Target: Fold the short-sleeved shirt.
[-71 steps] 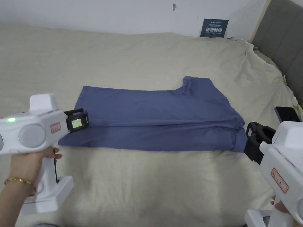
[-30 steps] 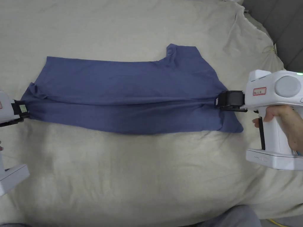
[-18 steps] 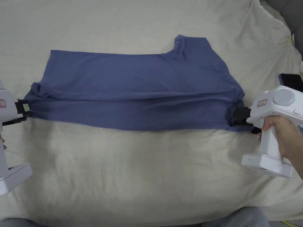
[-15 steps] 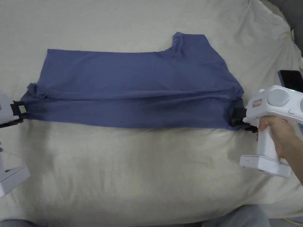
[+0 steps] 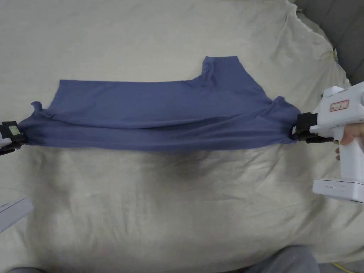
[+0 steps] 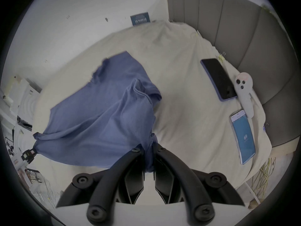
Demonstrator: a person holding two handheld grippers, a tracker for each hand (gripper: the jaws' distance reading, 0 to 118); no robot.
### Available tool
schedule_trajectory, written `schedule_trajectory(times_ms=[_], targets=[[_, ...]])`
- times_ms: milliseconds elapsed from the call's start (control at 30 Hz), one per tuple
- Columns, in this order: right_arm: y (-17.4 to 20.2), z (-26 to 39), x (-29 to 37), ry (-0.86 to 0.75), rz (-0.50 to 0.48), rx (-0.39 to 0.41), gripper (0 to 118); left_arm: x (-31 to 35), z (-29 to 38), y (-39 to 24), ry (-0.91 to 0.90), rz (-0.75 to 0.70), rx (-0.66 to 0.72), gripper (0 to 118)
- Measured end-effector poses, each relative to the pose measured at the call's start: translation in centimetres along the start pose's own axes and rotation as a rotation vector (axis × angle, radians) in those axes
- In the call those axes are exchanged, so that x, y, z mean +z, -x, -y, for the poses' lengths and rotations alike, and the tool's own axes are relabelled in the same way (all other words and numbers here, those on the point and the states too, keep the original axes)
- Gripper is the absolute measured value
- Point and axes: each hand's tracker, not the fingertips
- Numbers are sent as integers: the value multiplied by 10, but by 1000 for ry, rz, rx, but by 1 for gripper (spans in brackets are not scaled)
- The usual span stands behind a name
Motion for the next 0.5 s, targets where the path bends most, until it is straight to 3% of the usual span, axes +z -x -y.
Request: schedule_trajectory(times_ms=[200,500], targets=[[-18,64,40,-45,-36,15,7,51,45,29,-29,16,-4,0],[-37,152,-1,68,35,-37,7,33,146,63,102,-59,15,0]])
